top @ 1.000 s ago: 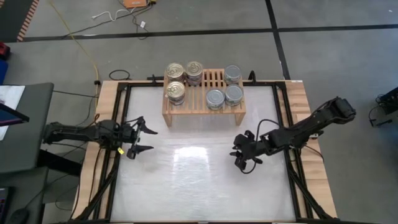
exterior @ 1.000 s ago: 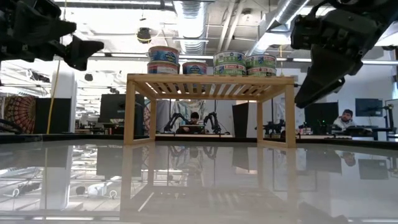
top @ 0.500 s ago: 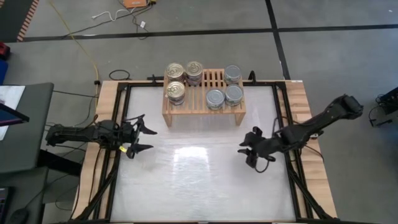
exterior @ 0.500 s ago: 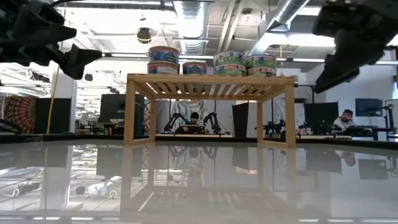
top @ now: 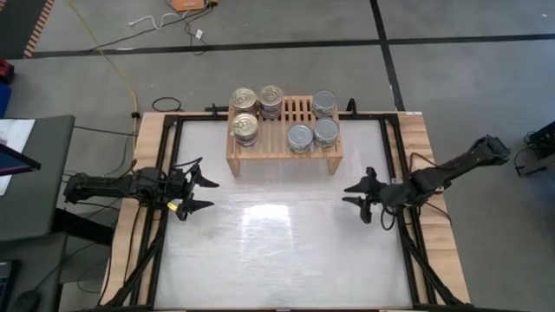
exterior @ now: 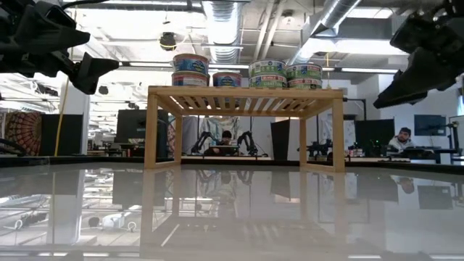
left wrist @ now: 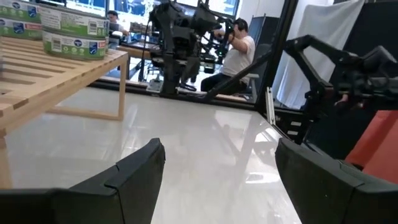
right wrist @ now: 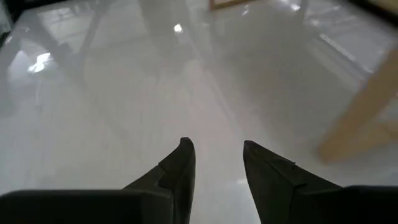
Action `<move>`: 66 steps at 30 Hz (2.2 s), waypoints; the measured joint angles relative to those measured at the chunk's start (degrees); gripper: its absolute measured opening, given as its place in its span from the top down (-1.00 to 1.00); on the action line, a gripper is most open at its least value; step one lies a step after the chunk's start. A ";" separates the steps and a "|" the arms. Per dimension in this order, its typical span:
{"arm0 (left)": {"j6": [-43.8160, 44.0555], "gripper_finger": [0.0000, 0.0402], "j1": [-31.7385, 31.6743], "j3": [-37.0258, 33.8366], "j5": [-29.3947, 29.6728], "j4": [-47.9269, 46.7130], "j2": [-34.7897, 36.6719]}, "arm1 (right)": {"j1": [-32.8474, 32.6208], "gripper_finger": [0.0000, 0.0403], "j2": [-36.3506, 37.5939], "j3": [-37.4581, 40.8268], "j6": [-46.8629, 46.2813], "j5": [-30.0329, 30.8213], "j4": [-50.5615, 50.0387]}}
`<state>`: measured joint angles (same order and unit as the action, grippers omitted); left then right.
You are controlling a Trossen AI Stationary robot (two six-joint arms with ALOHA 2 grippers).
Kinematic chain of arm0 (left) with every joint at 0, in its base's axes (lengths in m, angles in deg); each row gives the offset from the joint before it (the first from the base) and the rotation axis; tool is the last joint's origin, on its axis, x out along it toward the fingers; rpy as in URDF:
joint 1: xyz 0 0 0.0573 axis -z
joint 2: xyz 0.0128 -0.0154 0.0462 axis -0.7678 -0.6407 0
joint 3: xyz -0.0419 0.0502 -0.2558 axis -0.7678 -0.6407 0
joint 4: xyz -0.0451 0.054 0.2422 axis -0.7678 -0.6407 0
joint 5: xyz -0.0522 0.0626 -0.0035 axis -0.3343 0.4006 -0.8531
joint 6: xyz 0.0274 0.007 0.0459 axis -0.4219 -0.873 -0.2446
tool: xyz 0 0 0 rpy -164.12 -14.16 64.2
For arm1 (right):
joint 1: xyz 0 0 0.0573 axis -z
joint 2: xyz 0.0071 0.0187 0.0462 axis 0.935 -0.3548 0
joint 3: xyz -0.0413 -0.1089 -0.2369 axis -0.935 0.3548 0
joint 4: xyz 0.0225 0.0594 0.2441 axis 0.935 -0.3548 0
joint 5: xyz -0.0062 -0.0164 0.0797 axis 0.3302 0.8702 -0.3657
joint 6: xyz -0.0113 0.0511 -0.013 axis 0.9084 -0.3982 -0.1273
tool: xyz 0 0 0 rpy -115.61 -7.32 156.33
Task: Stack canned seafood by type on shelf
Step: Return to Home Position
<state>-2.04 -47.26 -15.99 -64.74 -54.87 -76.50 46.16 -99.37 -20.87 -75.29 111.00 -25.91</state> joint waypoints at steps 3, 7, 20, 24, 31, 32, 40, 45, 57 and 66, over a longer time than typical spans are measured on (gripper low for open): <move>0.08 -0.47 0.00 0.00 0.00 -0.02 -0.02 | 3.29 0.19 5.15 2.14 3.08 -0.28 -0.18; 0.08 -0.47 0.00 0.00 0.02 -0.02 -0.01 | 7.41 0.19 12.77 4.98 8.49 -3.92 2.21; 0.08 -0.47 0.00 0.04 0.08 -0.09 0.00 | 11.14 0.19 35.48 11.36 19.14 -8.12 3.89; 0.09 -0.47 0.00 0.07 0.24 -0.18 -0.26 | 12.70 0.19 35.46 12.95 21.43 -9.99 6.98; 0.08 -0.47 0.00 0.07 0.63 -0.28 -0.59 | 16.53 0.19 35.47 15.40 23.41 -14.64 14.25; 0.08 -0.47 0.00 0.07 0.64 -0.28 -0.63 | 17.03 0.19 35.47 15.68 24.07 -14.67 15.38; 0.08 -0.47 0.00 0.07 0.61 -0.28 -0.66 | 19.42 0.19 35.45 16.96 24.97 -16.28 18.79; 0.08 -0.47 0.01 0.07 0.59 -0.31 -0.66 | 19.42 0.19 35.08 16.98 24.91 -16.40 18.63; 0.08 -0.47 0.00 0.07 0.55 -0.28 -0.66 | 19.49 0.19 31.58 17.00 27.20 -16.72 18.39; 0.07 -0.47 0.00 0.07 0.52 -0.29 -0.66 | 19.86 0.19 21.92 17.09 28.25 -16.65 19.16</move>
<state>-1.97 -47.26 -15.92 -64.23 -55.16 -77.15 66.02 -77.45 -3.78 -47.04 94.34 -6.76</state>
